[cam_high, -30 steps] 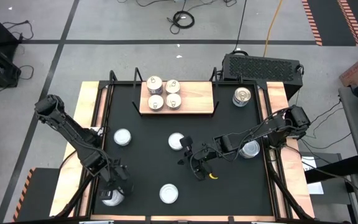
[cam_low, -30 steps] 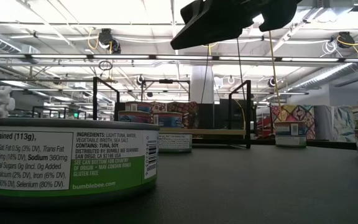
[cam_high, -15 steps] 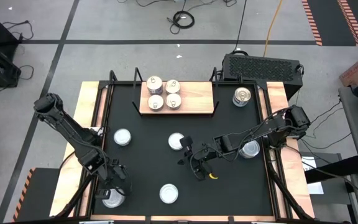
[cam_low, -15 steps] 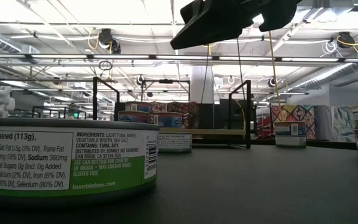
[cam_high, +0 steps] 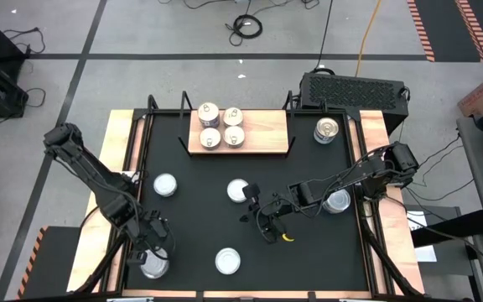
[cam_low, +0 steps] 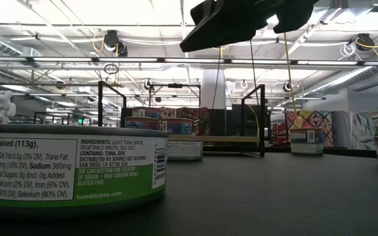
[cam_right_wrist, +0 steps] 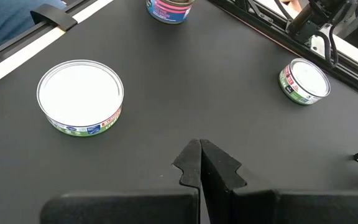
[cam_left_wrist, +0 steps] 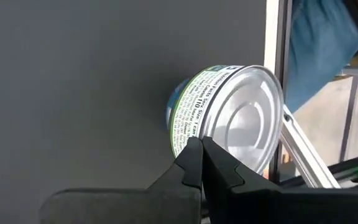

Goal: Stack canned seafood by type on shelf
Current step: Remove the green tuna can from the top of the blue tuna can

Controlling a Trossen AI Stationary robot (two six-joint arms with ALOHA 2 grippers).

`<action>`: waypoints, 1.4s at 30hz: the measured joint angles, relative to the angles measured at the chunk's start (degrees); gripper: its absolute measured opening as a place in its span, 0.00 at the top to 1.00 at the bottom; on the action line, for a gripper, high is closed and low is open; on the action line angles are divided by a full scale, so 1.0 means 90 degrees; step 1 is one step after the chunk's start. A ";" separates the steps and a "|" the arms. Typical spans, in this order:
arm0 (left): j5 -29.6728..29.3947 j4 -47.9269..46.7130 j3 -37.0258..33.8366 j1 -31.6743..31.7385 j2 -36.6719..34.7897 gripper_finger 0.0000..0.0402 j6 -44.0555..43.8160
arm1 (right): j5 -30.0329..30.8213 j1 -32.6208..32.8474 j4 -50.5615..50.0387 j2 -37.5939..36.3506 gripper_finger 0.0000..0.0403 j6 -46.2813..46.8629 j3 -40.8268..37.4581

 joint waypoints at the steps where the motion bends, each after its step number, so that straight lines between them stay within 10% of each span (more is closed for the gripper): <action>1: -0.0051 -0.0008 0.0002 0.0047 -0.0040 1.00 0.0043 | 0.0000 0.0000 0.0000 0.0000 1.00 0.0000 0.0000; 21: -0.0288 -0.1855 0.0012 0.1766 -0.1012 1.00 0.1428 | 0.0000 0.0000 -0.0068 0.0000 1.00 -0.0002 0.0000; 42: 0.0265 -0.0760 -0.1061 0.2073 -0.0968 1.00 0.1348 | 0.0002 -0.0024 -0.0141 0.0000 1.00 -0.0049 -0.0002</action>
